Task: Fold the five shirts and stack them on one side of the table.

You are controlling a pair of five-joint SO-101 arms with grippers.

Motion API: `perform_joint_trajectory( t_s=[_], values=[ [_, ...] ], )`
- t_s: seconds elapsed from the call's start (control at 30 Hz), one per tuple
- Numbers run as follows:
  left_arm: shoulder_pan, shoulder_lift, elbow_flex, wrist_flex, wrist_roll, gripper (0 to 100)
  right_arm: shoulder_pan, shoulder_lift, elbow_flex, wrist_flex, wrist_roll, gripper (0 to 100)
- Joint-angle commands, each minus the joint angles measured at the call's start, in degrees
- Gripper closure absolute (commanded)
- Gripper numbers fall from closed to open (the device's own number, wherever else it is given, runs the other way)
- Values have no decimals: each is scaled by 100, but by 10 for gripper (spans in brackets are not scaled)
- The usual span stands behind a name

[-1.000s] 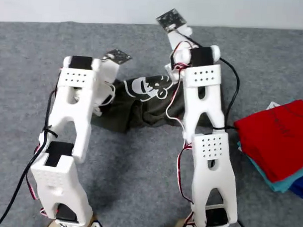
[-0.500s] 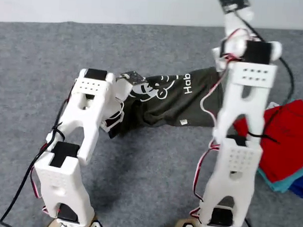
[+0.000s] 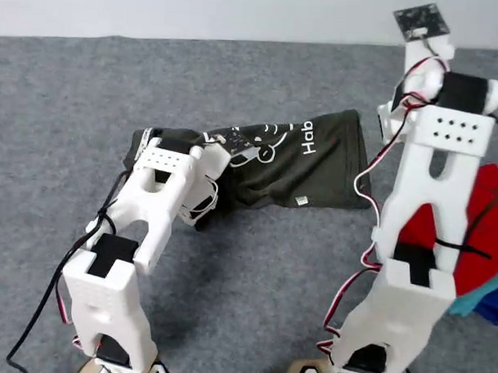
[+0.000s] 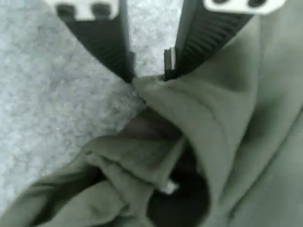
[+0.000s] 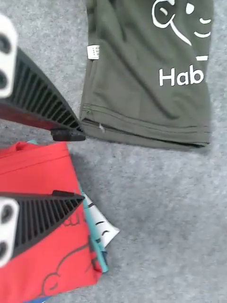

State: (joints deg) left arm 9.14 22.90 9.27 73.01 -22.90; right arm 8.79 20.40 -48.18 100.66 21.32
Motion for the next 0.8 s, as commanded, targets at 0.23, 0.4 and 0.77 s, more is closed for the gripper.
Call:
perform_joint_trajectory(
  t_s=[0.23,0.4,0.77],
  values=[
    [-290,-721,-75,-53,97,995,75,-523,105,224,-26,815],
    [-554,-1108,-75,-273,88,995,48,-514,105,224,-35,816],
    [-1196,-387,-1112,-932,105,995,31,-479,114,224,-53,816]
  ],
)
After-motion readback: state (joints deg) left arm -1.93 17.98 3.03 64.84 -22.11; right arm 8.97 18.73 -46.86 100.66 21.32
